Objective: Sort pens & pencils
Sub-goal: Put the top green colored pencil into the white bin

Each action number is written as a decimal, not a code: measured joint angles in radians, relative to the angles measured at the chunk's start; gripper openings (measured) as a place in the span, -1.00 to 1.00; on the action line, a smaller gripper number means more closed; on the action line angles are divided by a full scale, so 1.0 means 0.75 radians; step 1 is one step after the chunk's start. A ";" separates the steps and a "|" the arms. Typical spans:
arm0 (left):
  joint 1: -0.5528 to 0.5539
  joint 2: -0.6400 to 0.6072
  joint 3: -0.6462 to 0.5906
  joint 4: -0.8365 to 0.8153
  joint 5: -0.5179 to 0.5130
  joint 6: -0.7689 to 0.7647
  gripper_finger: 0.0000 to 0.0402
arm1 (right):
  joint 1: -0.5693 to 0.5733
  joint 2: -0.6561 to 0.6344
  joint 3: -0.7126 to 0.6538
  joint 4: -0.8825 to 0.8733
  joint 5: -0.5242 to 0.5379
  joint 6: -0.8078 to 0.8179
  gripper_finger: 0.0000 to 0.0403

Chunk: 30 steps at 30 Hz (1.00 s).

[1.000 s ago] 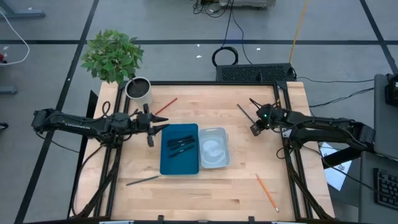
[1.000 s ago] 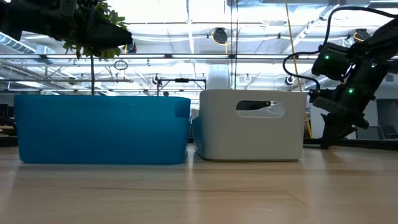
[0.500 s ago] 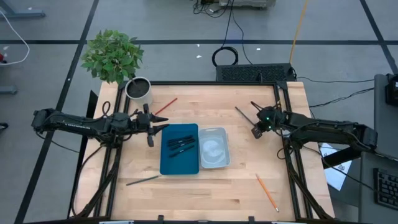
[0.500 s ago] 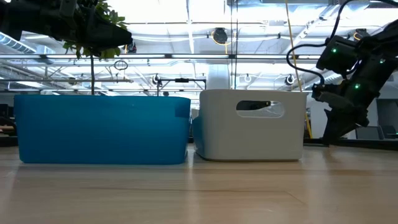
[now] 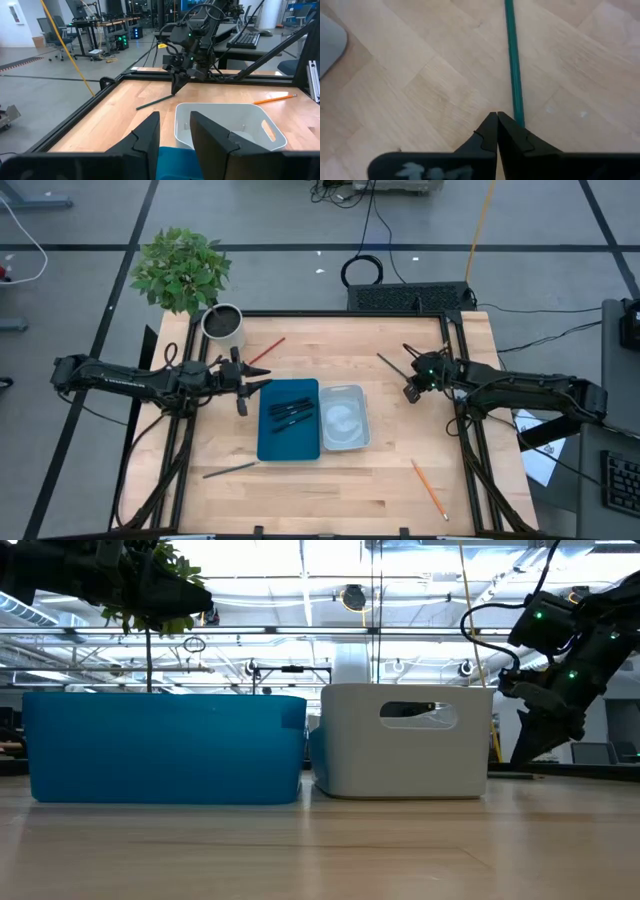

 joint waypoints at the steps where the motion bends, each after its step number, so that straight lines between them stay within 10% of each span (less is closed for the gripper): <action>1: 0.000 0.000 0.000 0.000 0.000 0.000 -0.44 | -0.002 -0.008 0.001 0.008 0.001 -0.010 -1.00; 30: 0.000 0.000 0.000 0.000 -0.003 0.016 -0.44 | -0.034 0.299 0.268 -0.372 0.060 0.109 -0.33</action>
